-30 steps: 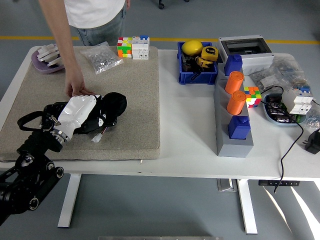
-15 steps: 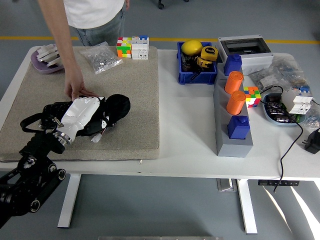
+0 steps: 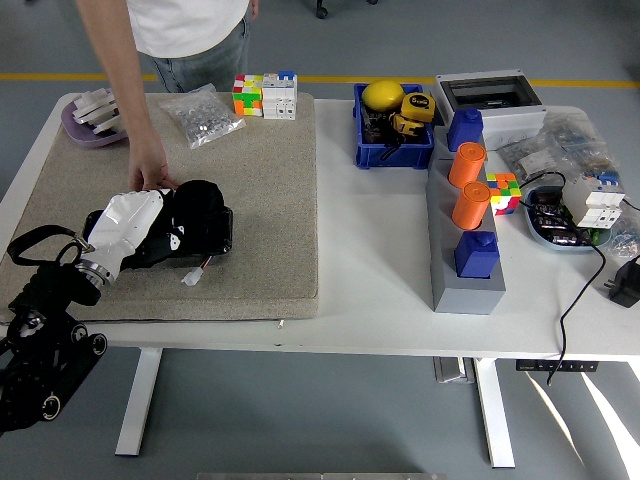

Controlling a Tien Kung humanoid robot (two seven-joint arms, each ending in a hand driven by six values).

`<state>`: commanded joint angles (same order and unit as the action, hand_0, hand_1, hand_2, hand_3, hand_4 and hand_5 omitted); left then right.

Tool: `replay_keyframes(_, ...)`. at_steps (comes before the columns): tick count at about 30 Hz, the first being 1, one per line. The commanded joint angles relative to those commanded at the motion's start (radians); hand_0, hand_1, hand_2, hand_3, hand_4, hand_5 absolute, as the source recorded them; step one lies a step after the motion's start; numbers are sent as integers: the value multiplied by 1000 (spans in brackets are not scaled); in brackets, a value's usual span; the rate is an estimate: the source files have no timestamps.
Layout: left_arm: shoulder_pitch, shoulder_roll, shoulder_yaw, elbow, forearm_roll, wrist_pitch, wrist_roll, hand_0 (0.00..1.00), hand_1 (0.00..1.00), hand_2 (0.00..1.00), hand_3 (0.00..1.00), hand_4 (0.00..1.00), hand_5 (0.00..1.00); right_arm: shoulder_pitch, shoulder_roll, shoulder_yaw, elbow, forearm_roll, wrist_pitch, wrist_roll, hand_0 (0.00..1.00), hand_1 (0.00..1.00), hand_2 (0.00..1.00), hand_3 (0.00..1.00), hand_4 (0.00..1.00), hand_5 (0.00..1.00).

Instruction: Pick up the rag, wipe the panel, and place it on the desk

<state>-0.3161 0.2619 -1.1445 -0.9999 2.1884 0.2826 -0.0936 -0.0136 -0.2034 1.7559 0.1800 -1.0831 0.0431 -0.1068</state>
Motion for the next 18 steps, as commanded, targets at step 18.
replay_keyframes(18,41,33,-120,19,26,-1,2,265,164,574,374,2,2,0,1,11,0,-9,6,10,758,642,691,602,998,539)
